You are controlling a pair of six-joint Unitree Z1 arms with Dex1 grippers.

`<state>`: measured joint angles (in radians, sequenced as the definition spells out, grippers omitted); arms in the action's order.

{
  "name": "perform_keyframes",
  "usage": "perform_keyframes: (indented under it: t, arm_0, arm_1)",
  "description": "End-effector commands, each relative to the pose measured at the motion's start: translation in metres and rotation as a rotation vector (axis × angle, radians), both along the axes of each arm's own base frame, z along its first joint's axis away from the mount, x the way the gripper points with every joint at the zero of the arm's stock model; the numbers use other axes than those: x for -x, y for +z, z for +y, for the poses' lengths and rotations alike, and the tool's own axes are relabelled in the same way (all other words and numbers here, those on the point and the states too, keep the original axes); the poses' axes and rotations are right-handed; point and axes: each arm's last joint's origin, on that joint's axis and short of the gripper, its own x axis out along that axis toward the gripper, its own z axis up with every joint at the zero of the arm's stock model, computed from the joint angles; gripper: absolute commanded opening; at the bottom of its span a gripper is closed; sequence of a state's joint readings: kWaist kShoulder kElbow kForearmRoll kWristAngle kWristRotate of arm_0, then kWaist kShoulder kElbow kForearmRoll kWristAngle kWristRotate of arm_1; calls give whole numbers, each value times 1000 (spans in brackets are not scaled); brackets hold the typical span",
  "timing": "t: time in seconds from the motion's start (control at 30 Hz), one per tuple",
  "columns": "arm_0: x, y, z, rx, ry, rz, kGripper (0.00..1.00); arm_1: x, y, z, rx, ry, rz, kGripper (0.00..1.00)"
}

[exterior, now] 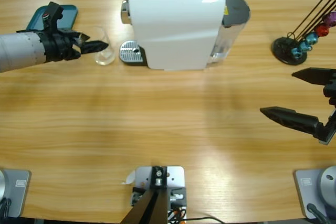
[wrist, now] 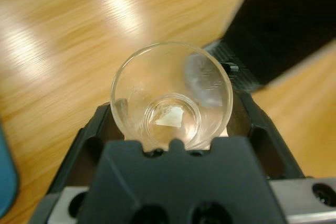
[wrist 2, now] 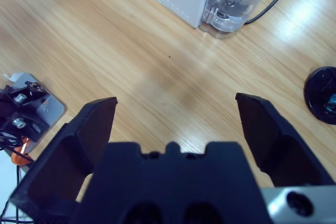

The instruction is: Pour coffee

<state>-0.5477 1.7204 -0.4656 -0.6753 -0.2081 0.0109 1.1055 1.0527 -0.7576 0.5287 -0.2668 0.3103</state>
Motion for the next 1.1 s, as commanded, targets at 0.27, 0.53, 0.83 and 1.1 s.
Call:
perform_keyframes:
  t: [0.27, 0.53, 0.83, 1.1]
  arm_0:
    - [-20, -8, -35, -15, -201, -22, 568]
    - [-31, -17, -48, -20, -219, -9, 568]
    - [-33, -19, -56, -17, -245, -8, 587]
    - [-33, -19, -62, -18, -253, -7, 959]
  arm_1:
    - [2, -9, -4, 9, -1, 16, 1000]
    - [2, -9, -4, 10, -1, 17, 1000]
    - [1, -9, -4, 13, -2, 18, 998]
    - [1, -9, -4, 12, -1, 20, 1000]
